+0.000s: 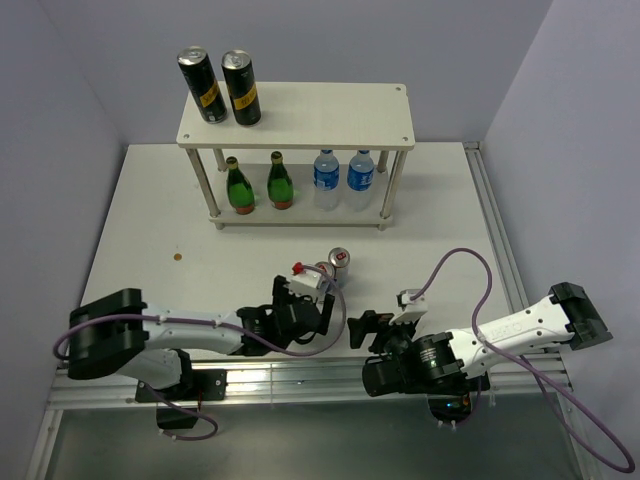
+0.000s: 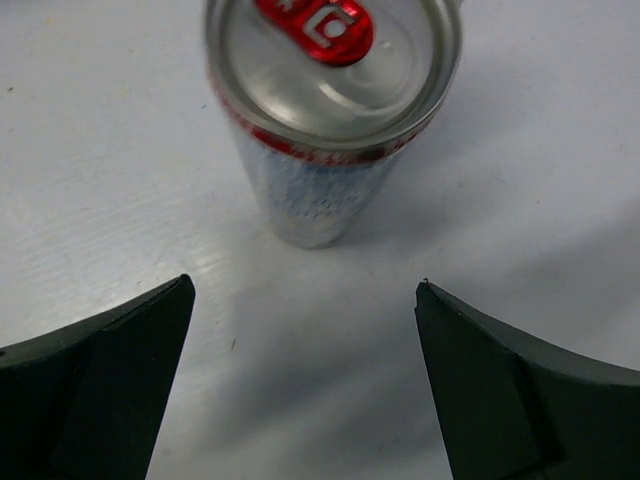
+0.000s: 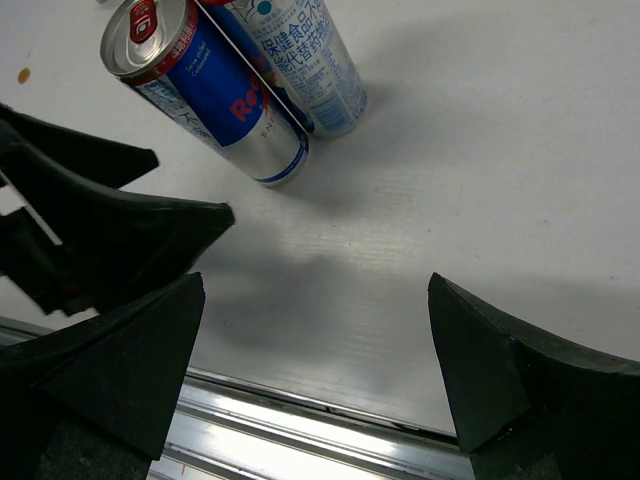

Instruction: Place and organize the beverage onto the shelf

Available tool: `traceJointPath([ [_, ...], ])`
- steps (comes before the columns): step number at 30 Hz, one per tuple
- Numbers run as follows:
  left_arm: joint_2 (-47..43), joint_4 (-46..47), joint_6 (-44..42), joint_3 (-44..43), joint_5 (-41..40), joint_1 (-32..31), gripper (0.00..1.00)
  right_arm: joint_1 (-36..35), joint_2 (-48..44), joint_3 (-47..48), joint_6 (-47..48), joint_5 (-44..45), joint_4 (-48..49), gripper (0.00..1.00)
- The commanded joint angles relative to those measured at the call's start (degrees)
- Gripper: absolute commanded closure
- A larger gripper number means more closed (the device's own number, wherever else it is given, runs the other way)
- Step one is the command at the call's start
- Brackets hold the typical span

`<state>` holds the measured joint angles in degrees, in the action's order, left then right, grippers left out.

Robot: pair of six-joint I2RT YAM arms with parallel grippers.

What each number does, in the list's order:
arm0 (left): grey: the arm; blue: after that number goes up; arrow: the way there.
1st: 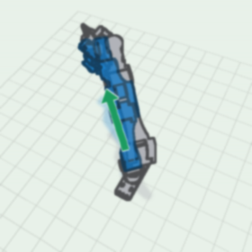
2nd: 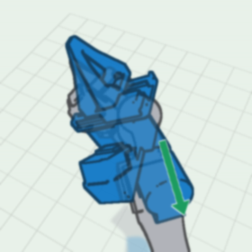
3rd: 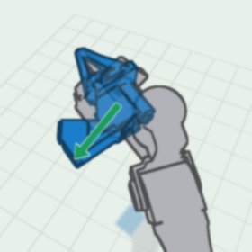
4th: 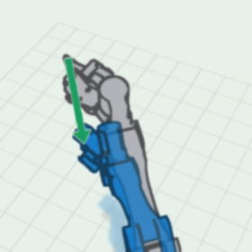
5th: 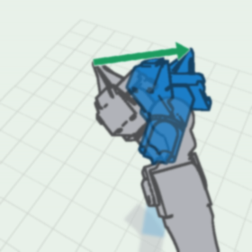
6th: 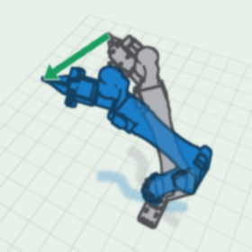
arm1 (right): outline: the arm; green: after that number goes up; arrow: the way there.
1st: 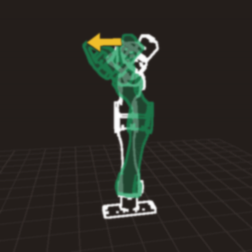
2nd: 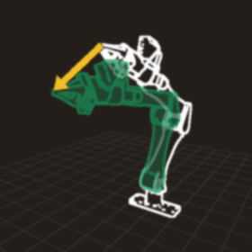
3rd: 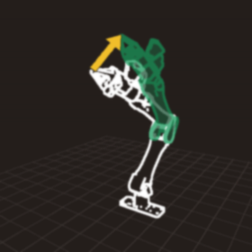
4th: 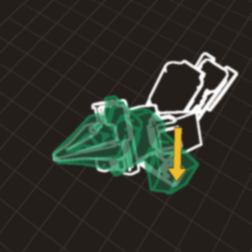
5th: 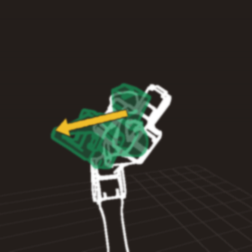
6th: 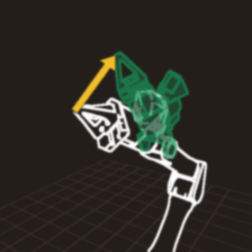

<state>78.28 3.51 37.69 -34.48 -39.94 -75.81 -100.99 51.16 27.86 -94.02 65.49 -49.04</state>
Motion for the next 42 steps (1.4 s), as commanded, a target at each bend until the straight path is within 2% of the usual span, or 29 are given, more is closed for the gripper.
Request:
traceJointPath([
  [1,5.3,13.4,-4.9,-3.9,0.0,0.6,0.01,0.3,-0.3,1.2,-3.4,2.0,-2.9,0.00],
  [8,12.9,22.7,-7.3,-5.0,-4.4,4.7,0.01,0.3,-0.4,-0.2,-2.9,1.3,-0.4,0.00],
  [11,15.0,24.6,-7.8,-4.9,-5.5,7.1,0.08,0.2,0.6,-0.3,-2.8,1.2,0.4,0.00],
  [12,15.9,25.4,-8.2,-4.8,-5.8,7.6,0.18,0.3,0.9,-0.3,-2.3,1.3,0.8,0.00],
  [16,15.7,29.8,-8.9,-2.3,-4.5,10.7,0.43,1.1,1.9,-0.7,2.9,0.9,7.3,0.00],
  [18,14.6,30.2,-9.3,-1.1,-3.1,12.8,0.71,4.5,0.8,-2.0,15.9,-3.2,15.3,0.00],
  [19,14.1,29.6,-9.3,-1.0,-3.5,13.6,0.90,6.8,-0.9,-4.5,23.6,-7.3,28.5,0.00],
  [20,13.5,28.8,-9.4,-0.9,-4.1,13.8,1.00,10.1,-1.7,-6.0,33.7,-11.2,33.8,0.00],
  [21,11.3,27.4,-9.6,-0.3,-5.2,13.8,1.00,16.7,-2.3,-8.1,36.6,-16.7,37.6,0.00],
  [22,10.0,26.4,-9.4,0.0,-5.8,13.8,1.00,19.2,-2.8,-8.6,38.8,-18.0,42.7,0.00],
  [27,0.8,20.4,-7.7,2.6,-9.1,14.4,1.00,28.5,3.7,-4.5,48.1,-21.1,48.8,0.00],
  [34,-5.2,17.5,-5.1,5.9,-10.1,16.0,1.00,30.9,23.5,4.0,52.4,-21.9,55.4,0.00],
  [36,-6.4,16.6,-4.9,6.4,-9.9,16.3,1.00,31.6,27.5,4.9,52.6,-21.3,57.6,0.00],
  [42,-9.5,16.0,-4.9,7.6,-9.7,16.8,1.00,35.0,35.3,8.7,51.1,-17.2,56.3,0.00],
])
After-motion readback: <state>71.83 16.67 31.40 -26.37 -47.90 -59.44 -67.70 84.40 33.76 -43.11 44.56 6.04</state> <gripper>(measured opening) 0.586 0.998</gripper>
